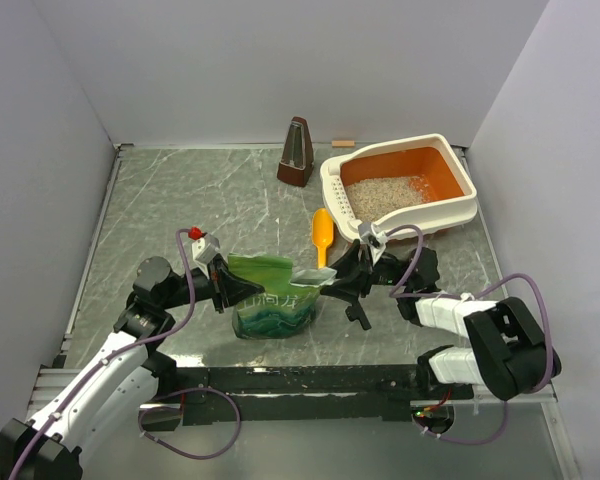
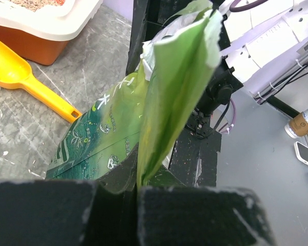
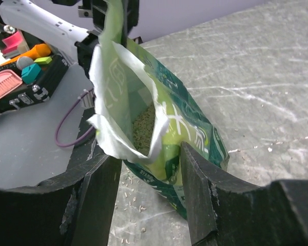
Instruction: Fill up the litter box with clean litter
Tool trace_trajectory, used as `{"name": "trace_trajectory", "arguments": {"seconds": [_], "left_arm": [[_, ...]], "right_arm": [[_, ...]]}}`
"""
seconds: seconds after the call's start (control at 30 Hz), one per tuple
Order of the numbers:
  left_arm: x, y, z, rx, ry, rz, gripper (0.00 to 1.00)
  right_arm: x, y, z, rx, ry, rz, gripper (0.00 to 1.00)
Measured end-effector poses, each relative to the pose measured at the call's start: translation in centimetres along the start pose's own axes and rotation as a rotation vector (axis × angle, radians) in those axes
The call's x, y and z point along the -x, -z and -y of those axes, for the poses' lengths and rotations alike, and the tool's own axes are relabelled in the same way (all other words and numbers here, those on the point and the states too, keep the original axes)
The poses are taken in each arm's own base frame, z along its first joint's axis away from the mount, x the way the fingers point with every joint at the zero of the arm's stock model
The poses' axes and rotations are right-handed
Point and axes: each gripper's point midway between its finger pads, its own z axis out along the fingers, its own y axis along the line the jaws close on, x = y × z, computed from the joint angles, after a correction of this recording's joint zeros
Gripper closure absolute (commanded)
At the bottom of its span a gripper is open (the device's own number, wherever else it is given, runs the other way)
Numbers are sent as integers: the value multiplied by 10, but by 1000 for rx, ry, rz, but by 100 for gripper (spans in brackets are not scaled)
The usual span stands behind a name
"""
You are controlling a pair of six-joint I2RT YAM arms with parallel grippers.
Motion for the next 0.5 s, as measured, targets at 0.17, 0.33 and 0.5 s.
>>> {"name": "trace_trajectory", "arguments": {"seconds": [0.17, 0.33, 0.5], "left_arm": [[-1, 0, 1, -5, 1, -3, 99], [-1, 0, 1, -7, 0, -3, 99], [-1, 0, 1, -7, 1, -3, 99]], "right_arm": [[5, -3, -7, 25, 25, 3, 44], [8, -7, -13, 52, 39, 2, 48], [13, -11, -18, 77, 56, 2, 72]]}}
